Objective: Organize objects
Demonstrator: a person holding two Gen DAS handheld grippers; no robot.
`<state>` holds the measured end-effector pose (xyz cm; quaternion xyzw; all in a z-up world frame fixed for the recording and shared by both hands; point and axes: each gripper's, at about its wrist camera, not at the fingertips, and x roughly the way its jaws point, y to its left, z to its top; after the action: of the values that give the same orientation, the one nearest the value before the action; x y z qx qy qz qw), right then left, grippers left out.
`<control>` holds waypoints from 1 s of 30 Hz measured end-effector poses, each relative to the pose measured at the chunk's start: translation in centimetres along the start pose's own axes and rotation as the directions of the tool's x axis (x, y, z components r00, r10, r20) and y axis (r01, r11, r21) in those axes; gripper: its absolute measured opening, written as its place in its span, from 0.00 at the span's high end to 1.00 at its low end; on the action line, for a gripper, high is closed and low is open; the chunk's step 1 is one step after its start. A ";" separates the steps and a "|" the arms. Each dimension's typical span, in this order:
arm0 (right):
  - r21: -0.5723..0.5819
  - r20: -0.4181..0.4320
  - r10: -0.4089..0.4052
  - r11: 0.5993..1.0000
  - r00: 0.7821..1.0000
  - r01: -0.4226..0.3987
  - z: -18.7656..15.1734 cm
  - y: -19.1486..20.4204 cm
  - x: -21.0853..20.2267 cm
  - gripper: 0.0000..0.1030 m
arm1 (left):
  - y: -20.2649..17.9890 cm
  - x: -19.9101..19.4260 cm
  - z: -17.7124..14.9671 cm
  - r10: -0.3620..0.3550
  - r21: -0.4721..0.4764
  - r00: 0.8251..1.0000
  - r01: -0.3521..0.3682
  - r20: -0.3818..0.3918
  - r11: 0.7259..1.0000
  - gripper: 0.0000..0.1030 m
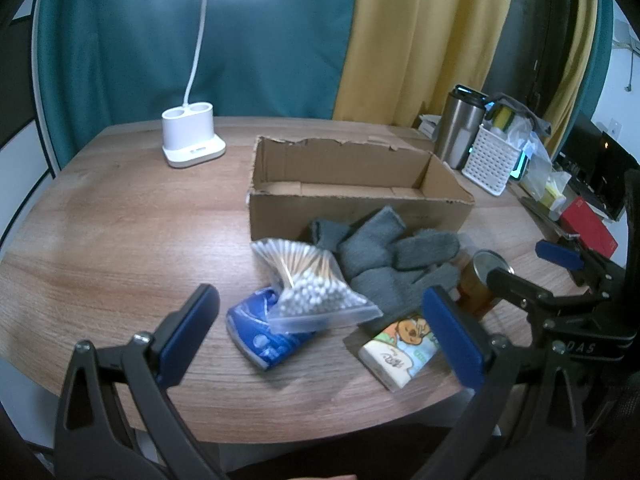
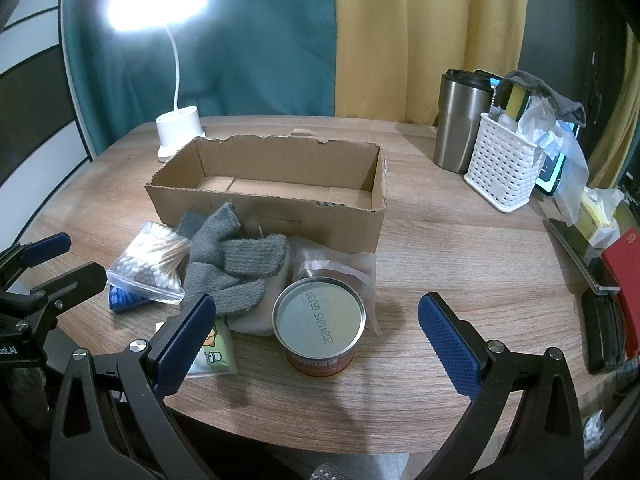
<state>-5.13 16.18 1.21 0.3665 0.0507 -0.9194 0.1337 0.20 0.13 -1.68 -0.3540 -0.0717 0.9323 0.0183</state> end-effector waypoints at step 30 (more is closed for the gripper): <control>0.006 -0.003 -0.001 1.000 1.000 0.001 -0.1 -0.1 0.2 0.00 | 0.0 0.3 -0.2 0.000 -0.001 1.000 0.000 -0.007 1.000 0.00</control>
<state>-5.19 16.26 0.99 0.3684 0.0485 -0.9189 0.1323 0.15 0.18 -2.01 -0.3574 -0.0721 0.9310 0.0185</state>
